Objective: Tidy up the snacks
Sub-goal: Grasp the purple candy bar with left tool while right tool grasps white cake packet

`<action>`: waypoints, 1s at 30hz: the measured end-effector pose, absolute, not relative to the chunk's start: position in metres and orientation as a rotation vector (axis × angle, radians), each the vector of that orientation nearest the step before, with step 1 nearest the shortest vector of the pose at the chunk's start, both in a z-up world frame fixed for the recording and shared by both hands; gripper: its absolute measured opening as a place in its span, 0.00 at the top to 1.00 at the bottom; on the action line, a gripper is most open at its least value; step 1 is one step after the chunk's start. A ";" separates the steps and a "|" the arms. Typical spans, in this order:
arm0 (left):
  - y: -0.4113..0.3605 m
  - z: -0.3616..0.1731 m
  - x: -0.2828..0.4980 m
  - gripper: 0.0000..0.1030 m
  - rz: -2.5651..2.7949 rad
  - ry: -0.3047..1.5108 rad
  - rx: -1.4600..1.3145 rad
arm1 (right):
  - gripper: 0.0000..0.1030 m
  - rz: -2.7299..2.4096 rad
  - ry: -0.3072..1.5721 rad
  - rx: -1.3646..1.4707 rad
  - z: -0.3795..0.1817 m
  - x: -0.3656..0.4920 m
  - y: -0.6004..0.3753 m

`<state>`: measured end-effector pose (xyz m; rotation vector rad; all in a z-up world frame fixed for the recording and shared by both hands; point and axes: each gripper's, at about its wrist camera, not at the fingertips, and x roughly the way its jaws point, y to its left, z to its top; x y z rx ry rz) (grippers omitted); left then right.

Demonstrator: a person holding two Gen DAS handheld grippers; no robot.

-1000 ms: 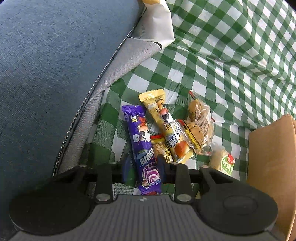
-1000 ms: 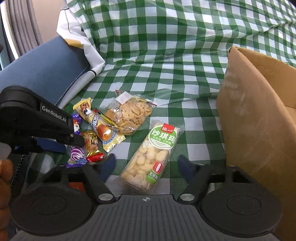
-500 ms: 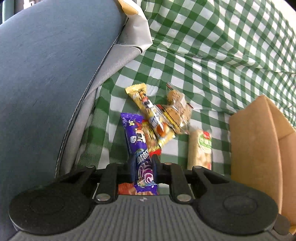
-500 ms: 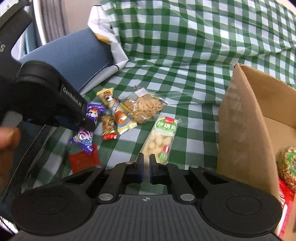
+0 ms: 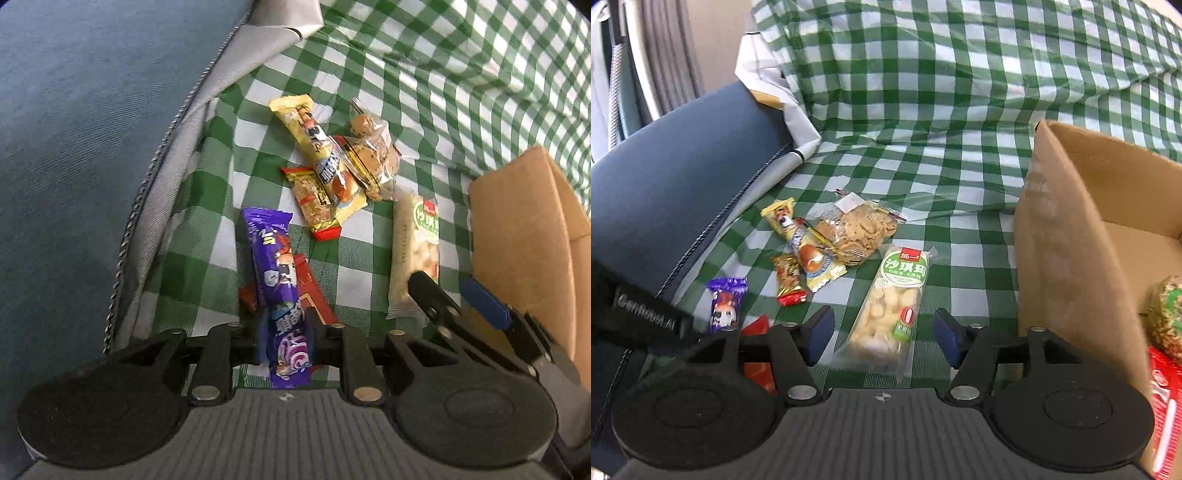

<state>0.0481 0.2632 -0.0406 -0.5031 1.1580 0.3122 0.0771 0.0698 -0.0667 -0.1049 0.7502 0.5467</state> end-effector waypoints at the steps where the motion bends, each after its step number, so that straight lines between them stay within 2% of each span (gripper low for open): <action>1: 0.261 -0.042 0.051 0.77 0.312 1.166 -0.491 | 0.35 0.545 0.760 -0.102 -0.070 0.080 0.071; 6: 0.257 -0.048 0.058 0.77 0.324 1.186 -0.464 | 0.28 0.522 0.795 -0.107 -0.083 0.094 0.082; 10: 0.260 -0.048 0.057 0.80 0.332 1.180 -0.460 | 0.31 0.496 0.826 -0.108 -0.093 0.104 0.086; 12: 0.259 -0.045 0.057 0.81 0.334 1.163 -0.443 | 0.61 0.507 0.853 -0.110 -0.099 0.106 0.086; 13: 0.259 -0.043 0.058 0.82 0.337 1.156 -0.444 | 0.63 0.504 0.855 -0.111 -0.100 0.105 0.086; 20: 0.255 -0.033 0.052 0.82 0.322 1.107 -0.465 | 0.63 0.555 0.838 -0.132 -0.079 0.082 0.074; 30: 0.250 -0.026 0.040 0.82 0.312 1.079 -0.451 | 0.63 0.642 0.927 -0.193 -0.053 0.020 0.040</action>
